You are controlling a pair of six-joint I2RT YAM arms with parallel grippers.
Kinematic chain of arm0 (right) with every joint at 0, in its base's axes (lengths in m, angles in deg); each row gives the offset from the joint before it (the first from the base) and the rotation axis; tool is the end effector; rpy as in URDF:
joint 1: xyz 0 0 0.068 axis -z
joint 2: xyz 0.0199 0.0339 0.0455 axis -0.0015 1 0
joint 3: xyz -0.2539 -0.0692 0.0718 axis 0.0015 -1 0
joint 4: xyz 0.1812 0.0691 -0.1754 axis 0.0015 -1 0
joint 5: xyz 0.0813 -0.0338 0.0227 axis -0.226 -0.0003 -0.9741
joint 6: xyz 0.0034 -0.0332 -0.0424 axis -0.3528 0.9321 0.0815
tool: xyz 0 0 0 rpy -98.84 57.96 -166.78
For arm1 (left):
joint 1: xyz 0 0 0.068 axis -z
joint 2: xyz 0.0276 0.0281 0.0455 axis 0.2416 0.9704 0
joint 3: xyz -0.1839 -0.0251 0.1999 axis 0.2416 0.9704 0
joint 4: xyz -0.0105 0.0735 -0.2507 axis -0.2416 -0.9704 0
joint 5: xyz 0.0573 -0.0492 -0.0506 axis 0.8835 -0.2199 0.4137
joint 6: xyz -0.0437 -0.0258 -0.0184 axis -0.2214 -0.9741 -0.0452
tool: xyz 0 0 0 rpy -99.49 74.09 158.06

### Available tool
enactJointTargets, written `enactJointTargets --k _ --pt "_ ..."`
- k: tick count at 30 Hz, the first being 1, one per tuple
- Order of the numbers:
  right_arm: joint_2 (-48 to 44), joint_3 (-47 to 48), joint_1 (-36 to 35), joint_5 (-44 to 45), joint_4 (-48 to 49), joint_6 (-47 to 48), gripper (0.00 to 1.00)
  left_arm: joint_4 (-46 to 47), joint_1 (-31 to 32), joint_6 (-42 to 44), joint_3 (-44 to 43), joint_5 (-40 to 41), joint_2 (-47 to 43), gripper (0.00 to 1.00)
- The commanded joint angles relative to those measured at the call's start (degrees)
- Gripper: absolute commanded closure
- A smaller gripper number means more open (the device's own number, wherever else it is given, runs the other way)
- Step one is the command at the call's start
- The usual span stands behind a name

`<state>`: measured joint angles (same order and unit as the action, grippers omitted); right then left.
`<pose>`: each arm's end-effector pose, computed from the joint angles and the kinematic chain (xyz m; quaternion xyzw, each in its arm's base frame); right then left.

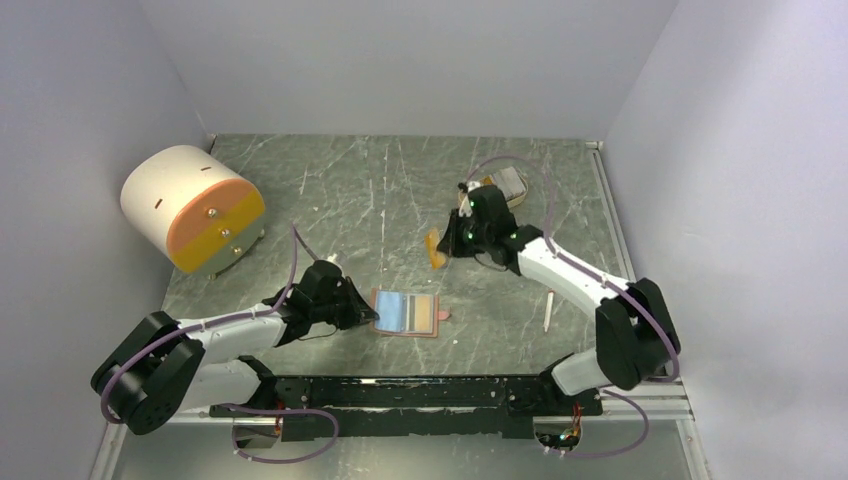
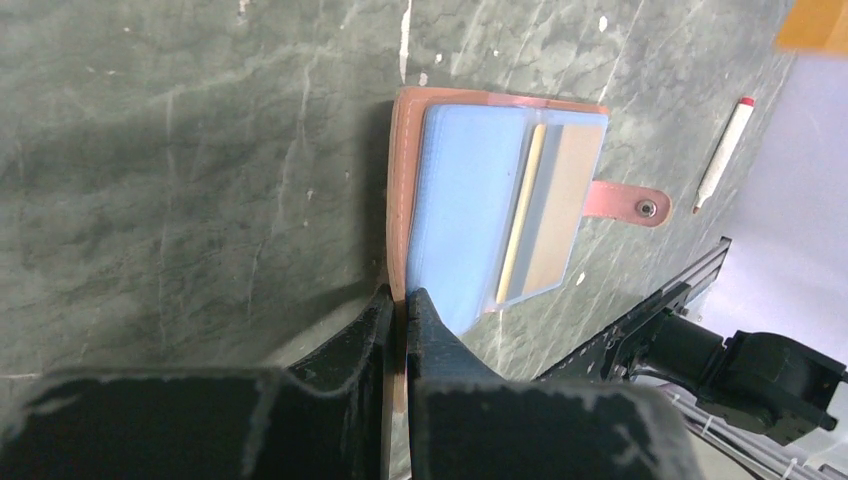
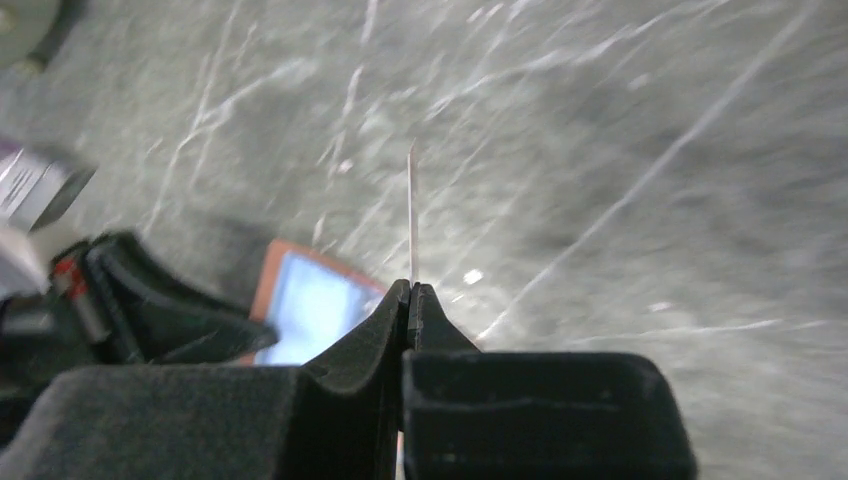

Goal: Put the credit cards into the card holder
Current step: Insert the credit card into the card holder.

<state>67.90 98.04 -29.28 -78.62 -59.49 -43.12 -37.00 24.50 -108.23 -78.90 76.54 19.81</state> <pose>0.2727 0.1603 0.2416 -0.0802 0.9088 0.2490 0.3251 0.1567 -0.1329 0.1322 -0.1222 0.9073 -0.3506 0.1973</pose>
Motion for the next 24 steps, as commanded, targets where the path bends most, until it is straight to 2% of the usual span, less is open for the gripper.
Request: enactJointTargets --k 1,6,10,19,24 --pt "-4.85 -9.52 -5.78 -6.02 15.52 -12.86 1.0 -1.67 0.31 -2.39 -0.29 3.05 -0.66 0.91" --pt "-7.21 -19.78 -11.92 -4.74 27.93 -21.25 1.0 0.04 0.3 -5.4 -0.02 4.07 -0.77 0.91" --pt "-6.77 -26.01 -12.73 -4.69 35.35 -25.49 1.0 -0.09 0.33 -7.9 -0.93 5.22 0.38 0.91" --pt "-2.19 -29.86 -12.82 -4.63 40.46 -28.08 1.0 4.95 0.34 -8.49 0.15 2.51 3.91 0.89" --pt "-1.81 -32.43 -12.82 -3.07 42.07 -29.17 1.0 2.94 0.36 -6.59 -0.43 3.43 2.5 0.88"
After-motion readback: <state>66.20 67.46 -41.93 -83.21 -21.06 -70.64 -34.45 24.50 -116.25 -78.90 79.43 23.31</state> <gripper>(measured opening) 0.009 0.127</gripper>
